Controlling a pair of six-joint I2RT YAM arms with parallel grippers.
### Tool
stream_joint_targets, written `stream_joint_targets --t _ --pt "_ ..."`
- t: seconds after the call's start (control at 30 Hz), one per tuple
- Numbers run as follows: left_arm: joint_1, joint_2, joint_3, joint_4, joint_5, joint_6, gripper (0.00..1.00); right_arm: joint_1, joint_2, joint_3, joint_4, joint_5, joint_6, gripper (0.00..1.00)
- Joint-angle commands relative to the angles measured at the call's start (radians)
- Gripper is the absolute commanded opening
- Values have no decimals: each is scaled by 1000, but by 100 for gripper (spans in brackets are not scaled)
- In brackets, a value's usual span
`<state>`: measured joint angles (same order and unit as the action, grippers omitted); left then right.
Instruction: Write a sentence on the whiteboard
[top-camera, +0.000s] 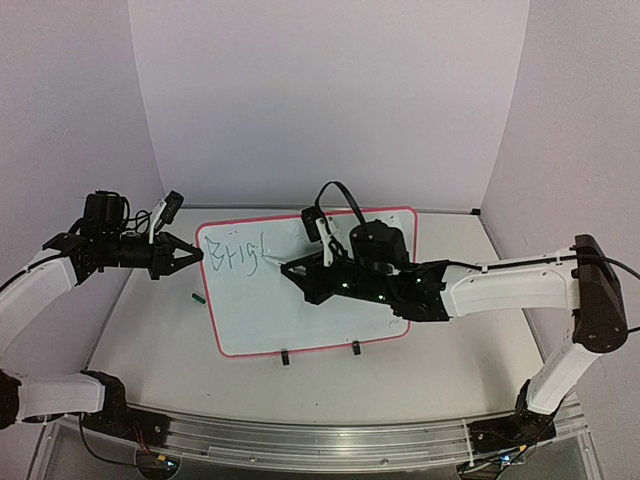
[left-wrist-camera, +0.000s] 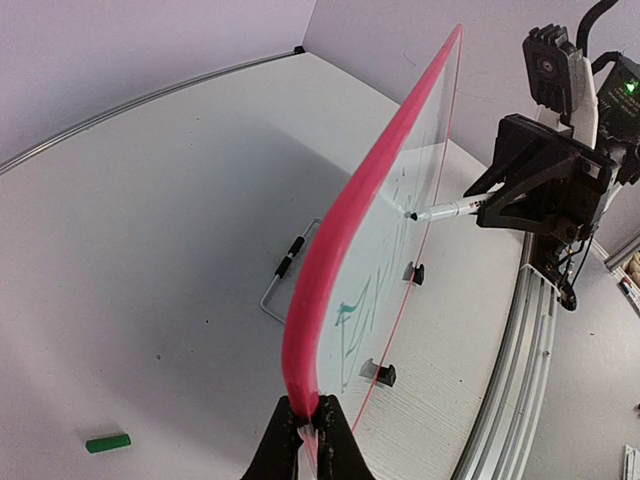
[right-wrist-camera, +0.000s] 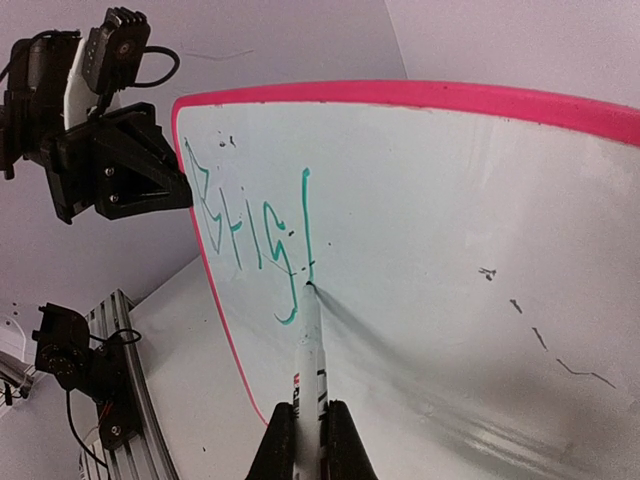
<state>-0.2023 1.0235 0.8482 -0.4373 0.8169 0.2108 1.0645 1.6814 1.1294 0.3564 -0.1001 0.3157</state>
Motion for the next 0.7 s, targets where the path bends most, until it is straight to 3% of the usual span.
stream_joint_targets --t 0.0,0.67 --pt "-5 18 -4 -30 -23 29 0 -5 -29 6 52 16 -3 0" --pt "-6 17 -5 -31 -27 29 0 -5 -90 -48 108 146 -6 0"
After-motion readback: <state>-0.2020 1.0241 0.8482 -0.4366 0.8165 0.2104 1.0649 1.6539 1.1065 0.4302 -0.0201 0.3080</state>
